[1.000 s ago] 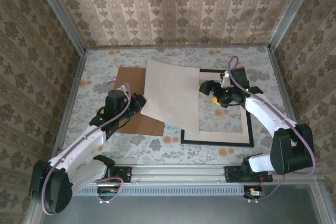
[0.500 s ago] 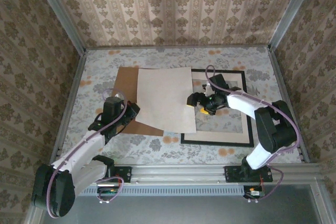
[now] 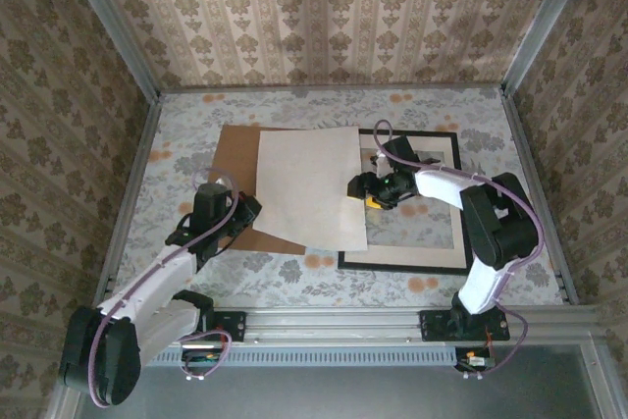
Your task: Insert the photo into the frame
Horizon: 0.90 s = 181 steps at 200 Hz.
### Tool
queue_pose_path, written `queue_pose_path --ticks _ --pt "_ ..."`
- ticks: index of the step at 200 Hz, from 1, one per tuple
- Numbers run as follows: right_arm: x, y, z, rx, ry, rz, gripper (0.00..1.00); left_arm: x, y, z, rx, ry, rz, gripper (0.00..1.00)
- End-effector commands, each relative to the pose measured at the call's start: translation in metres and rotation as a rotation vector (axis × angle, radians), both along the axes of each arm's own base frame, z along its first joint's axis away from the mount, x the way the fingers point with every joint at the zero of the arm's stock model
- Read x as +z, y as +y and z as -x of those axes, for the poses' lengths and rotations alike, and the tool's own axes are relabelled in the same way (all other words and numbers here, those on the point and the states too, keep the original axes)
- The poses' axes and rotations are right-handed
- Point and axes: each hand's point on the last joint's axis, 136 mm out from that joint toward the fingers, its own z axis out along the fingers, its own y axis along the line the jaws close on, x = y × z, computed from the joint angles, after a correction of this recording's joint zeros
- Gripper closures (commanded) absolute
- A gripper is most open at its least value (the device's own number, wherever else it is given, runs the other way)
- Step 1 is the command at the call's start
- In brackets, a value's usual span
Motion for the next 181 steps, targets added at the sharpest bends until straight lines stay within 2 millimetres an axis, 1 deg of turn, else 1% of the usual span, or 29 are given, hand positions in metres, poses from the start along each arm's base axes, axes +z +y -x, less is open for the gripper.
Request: queue_pose_path --ticks 1,25,37,68,120,141,165,181 --pt "0.003 0.008 -0.006 0.033 -0.024 -0.021 0.33 -0.001 0.000 0.000 -0.013 -0.011 -0.001 1.00" --pt "0.000 0.011 -0.005 0.044 -0.018 -0.034 0.37 -0.001 0.000 0.000 -0.015 -0.010 0.002 1.00" --pt "-0.001 0.013 -0.005 0.047 -0.015 -0.045 0.40 -0.001 0.000 0.000 -0.016 -0.009 0.002 1.00" --pt "0.006 0.016 -0.005 0.051 -0.031 -0.071 0.53 -0.003 0.000 0.001 -0.017 -0.006 0.002 1.00" --pt "0.019 0.013 -0.005 0.045 -0.062 -0.075 0.73 -0.006 0.000 0.002 -0.019 0.000 0.000 1.00" --pt "0.021 0.010 -0.004 0.036 -0.064 -0.060 0.83 -0.008 0.000 0.003 -0.020 0.002 0.000 1.00" --pt "0.027 0.002 0.000 0.031 -0.072 -0.024 0.99 -0.008 -0.001 0.003 -0.026 0.000 0.002 1.00" --pt "0.030 -0.004 0.004 0.029 -0.073 0.004 1.00 -0.006 -0.002 0.003 -0.032 -0.008 0.006 1.00"
